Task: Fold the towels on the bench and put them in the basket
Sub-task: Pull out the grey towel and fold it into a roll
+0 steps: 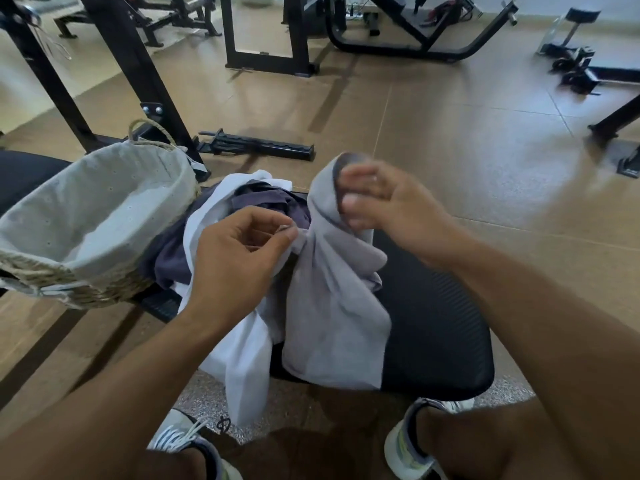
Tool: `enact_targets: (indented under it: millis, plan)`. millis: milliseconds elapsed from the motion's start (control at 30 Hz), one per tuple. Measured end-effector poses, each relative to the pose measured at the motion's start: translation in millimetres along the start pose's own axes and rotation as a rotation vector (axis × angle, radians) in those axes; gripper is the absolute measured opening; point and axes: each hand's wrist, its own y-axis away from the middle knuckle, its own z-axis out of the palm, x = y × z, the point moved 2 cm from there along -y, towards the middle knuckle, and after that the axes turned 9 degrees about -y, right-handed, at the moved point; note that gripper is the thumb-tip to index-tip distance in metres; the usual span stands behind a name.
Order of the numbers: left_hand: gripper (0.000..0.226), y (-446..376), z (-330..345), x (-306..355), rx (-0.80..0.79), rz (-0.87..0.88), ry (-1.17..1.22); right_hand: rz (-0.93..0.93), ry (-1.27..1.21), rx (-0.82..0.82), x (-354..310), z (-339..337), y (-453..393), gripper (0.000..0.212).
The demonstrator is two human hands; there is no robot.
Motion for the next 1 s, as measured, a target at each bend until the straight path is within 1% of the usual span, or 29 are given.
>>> enact_targets:
  millis: [67, 100, 167, 233, 300, 333, 367, 433, 500, 567, 633, 733, 833, 900, 1000]
  plan:
    - [0.014, -1.8, -2.0, -4.8, -0.009, -0.026, -0.04, 0.115, 0.483, -0.128, 21.2, -6.1, 0.2, 0.027]
    - [0.013, -2.3, -2.3, -7.5, -0.022, -0.041, -0.057, 0.206, 0.659, -0.189, 32.3, -9.9, 2.1, 0.027]
    - [0.01, -2.4, -2.1, -11.4, -0.045, -0.065, -0.075, 0.338, 0.857, -0.271, 50.1, -18.5, 4.2, 0.026]
    - [0.01, -1.3, -1.6, -12.7, -0.06, -0.071, -0.092, 0.377, 0.902, -0.268, 53.5, -21.0, 5.1, 0.021]
    - [0.012, 0.5, -1.4, -11.3, -0.065, -0.058, -0.11, 0.43, 0.767, -0.216, 53.1, -22.8, 3.5, 0.021]
    - [0.014, 1.0, -1.3, -10.8, -0.068, -0.058, -0.106, 0.479, 0.686, -0.208, 52.3, -22.9, 4.2, 0.024]
    - [0.017, 1.4, -1.1, -10.6, -0.071, -0.062, -0.099, 0.51, 0.656, -0.221, 50.7, -22.9, 5.7, 0.023]
    - [0.021, 2.1, -0.6, -10.3, -0.08, -0.075, -0.086, 0.456, 0.741, -0.243, 48.1, -24.4, 6.5, 0.018]
    - [0.022, 2.6, 0.1, -9.9, -0.085, -0.084, -0.077, 0.352, 0.772, -0.166, 44.8, -25.4, 5.8, 0.02]
    - [0.022, 3.3, 0.2, -9.2, -0.087, -0.096, -0.058, 0.232, 0.635, -0.072, 36.6, -22.6, 6.5, 0.014]
    - [0.02, 3.5, 0.0, -9.0, -0.085, -0.106, -0.033, 0.067, 0.529, -0.045, 27.2, -16.1, 10.0, 0.012]
    - [0.018, 4.2, -0.8, -6.3, -0.074, -0.111, 0.001, -0.128, 0.438, -0.106, 9.6, -1.5, 22.3, 0.01]
    - [0.015, 6.2, -0.4, -1.3, -0.055, -0.102, 0.035, -0.25, 0.501, -0.213, -2.2, 14.0, 33.6, 0.008]
    - [0.014, 8.1, 0.3, 1.9, -0.063, -0.103, 0.063, -0.292, 0.534, -0.255, -3.2, 19.5, 36.7, 0.011]
    - [0.012, 11.7, 2.6, 5.2, -0.109, -0.123, 0.111, -0.283, 0.564, -0.278, -1.9, 21.2, 37.6, 0.015]
